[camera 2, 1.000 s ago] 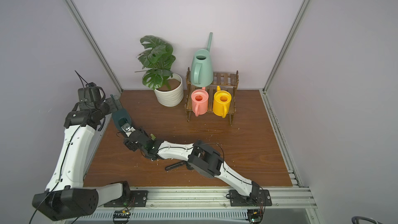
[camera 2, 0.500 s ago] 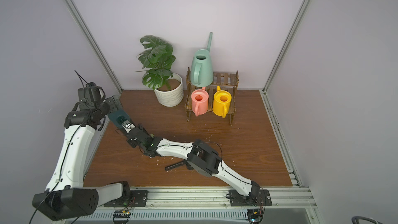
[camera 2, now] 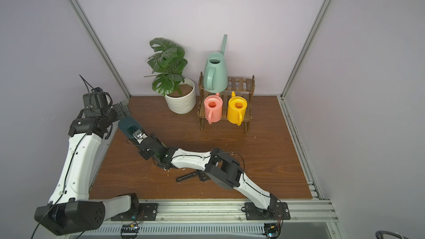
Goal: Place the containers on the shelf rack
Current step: 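Pick up a container from the center of the board.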
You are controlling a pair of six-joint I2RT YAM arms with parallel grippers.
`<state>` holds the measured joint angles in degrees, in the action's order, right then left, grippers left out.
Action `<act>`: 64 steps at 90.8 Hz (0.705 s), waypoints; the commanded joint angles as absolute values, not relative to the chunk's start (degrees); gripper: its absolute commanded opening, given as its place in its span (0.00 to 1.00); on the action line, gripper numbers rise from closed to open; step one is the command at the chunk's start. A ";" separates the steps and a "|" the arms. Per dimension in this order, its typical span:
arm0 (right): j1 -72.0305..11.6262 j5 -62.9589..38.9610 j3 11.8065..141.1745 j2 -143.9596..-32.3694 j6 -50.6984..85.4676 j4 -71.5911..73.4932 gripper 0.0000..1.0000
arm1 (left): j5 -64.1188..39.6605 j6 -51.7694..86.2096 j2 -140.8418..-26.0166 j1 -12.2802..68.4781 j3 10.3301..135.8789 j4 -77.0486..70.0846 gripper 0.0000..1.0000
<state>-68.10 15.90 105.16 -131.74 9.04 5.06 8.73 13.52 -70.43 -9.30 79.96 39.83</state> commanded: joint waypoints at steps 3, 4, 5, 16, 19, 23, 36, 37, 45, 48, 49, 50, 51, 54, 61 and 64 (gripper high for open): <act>-69.16 17.53 100.12 -121.48 9.35 12.62 0.00 | 5.65 13.68 -68.62 -10.11 83.66 39.37 0.99; -69.21 17.64 99.45 -120.90 9.38 12.86 0.00 | 5.46 13.65 -68.46 -10.11 83.89 39.37 0.99; -69.19 17.70 98.59 -120.35 9.43 13.11 0.00 | 5.19 13.59 -68.37 -10.11 84.04 39.37 0.99; -69.73 18.97 90.40 -113.37 9.66 15.49 0.00 | 1.92 12.87 -67.48 -10.07 86.10 39.37 0.99; -69.82 19.30 88.54 -111.11 9.74 15.55 0.00 | 0.75 12.79 -67.33 -10.10 86.59 39.37 0.99; -70.06 19.73 86.12 -108.50 9.59 15.52 0.00 | -1.00 12.66 -67.09 -10.09 86.85 39.29 0.99; -70.65 20.89 78.40 -99.70 9.52 14.25 0.00 | -6.60 12.37 -66.87 -10.11 88.66 39.29 0.99; -70.70 20.95 77.87 -98.98 9.55 14.16 0.00 | -6.90 12.29 -66.92 -10.06 88.80 39.29 0.99; -71.11 21.08 73.38 -92.90 9.28 11.28 0.00 | -8.40 11.79 -67.08 -10.12 89.74 39.29 0.99; -71.18 20.84 71.87 -90.31 9.17 9.84 0.00 | -8.51 11.78 -67.15 -10.08 89.99 39.29 0.99; -71.19 20.62 71.31 -89.32 9.11 9.18 0.00 | -8.52 11.73 -67.19 -10.09 89.99 39.29 0.99; -71.23 20.33 70.64 -88.43 9.04 8.85 0.00 | -8.57 11.67 -67.22 -10.06 90.04 39.29 0.99; -71.26 20.10 70.03 -87.59 8.96 8.38 0.00 | -8.59 11.63 -67.27 -10.08 90.11 39.33 0.99; -71.35 19.88 68.47 -84.61 9.03 6.28 0.00 | -8.68 11.54 -67.31 -10.09 90.42 39.31 0.99; -71.45 19.57 64.62 -78.18 9.65 0.59 0.00 | -8.70 11.33 -67.69 -10.05 90.93 39.29 0.99; -71.45 19.67 63.32 -74.79 10.23 -2.45 0.00 | -8.70 11.37 -67.80 -10.10 91.11 39.24 0.99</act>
